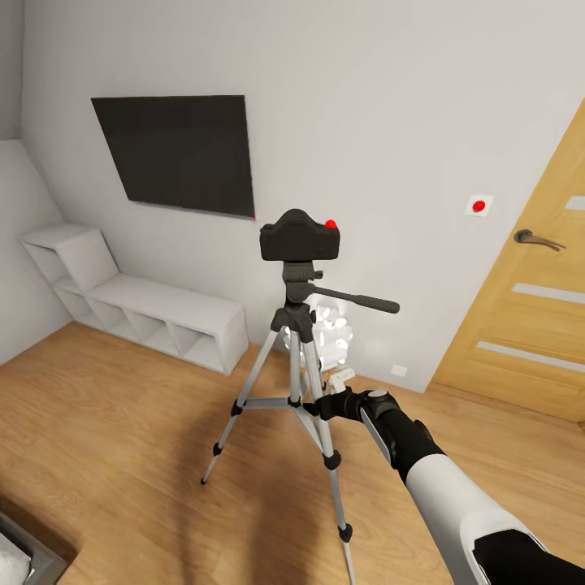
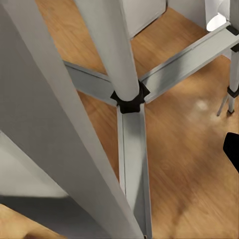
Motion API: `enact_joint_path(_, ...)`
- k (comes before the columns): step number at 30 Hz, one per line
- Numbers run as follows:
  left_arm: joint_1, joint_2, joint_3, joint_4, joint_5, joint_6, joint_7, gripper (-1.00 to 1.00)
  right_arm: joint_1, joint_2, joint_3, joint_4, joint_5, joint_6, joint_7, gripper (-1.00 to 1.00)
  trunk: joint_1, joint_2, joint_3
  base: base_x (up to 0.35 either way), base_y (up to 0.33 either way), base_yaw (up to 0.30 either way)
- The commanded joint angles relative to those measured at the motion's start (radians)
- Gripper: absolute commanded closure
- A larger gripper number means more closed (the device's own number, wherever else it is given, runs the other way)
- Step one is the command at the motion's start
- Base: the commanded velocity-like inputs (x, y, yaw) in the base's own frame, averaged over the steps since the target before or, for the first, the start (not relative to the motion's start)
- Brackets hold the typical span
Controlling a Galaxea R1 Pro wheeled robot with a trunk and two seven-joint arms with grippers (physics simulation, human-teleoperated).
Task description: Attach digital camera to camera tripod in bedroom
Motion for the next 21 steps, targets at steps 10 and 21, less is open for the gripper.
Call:
enact_joint_path(10,-0.001,0.0,-0.008,0.0,0.008,0.005,0.002,-1.0,-0.001,0.0,-0.001,-0.001,0.01,0.008,0.005,-1.0,0.001,-0.002,-0.002,-0.031,0.0,0.0)
enact_joint_path(21,-0.001,0.0,-0.008,0.0,0.008,0.005,0.002,-1.0,-0.001,-0.001,-0.001,-0.002,0.011,0.013,0.005,-1.0,0.001,-0.002,-0.002,-0.277,0.0,0.0)
